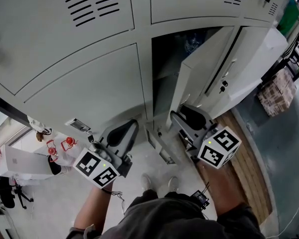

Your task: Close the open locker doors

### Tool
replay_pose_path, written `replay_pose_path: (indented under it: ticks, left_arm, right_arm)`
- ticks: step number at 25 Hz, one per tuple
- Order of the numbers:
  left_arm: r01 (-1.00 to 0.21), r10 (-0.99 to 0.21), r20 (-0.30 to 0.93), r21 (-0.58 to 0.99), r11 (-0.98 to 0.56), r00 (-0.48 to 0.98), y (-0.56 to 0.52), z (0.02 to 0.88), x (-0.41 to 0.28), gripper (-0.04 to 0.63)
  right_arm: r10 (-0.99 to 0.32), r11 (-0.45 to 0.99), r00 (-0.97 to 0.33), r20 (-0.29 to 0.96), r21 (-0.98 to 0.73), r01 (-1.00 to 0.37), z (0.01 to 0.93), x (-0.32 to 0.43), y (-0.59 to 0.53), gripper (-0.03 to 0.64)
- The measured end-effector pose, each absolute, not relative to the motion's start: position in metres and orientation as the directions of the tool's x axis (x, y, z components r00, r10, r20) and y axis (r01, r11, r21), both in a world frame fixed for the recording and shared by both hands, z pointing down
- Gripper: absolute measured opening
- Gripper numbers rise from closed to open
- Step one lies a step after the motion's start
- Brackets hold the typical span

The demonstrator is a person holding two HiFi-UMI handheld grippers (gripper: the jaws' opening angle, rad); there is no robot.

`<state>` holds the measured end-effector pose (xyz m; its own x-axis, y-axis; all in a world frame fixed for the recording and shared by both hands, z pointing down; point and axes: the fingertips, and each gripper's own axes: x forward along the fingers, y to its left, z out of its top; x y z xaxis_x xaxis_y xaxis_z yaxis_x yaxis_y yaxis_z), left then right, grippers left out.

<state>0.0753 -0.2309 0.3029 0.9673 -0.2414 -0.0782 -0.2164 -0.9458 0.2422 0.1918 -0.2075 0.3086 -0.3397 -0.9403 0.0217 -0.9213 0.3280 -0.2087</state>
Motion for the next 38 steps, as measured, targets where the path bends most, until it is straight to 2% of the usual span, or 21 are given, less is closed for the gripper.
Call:
replay_pose_path:
  ticks: [38]
  left_arm:
    - [-0.262, -0.29, -0.075, 0.263, -0.929, 0.954, -0.248, 0.307, 0.063, 0.008]
  right_arm:
    - [-0.921, 0.377, -0.39, 0.023, -0.207, -0.903, 0.308, 0.181, -0.261, 0.124]
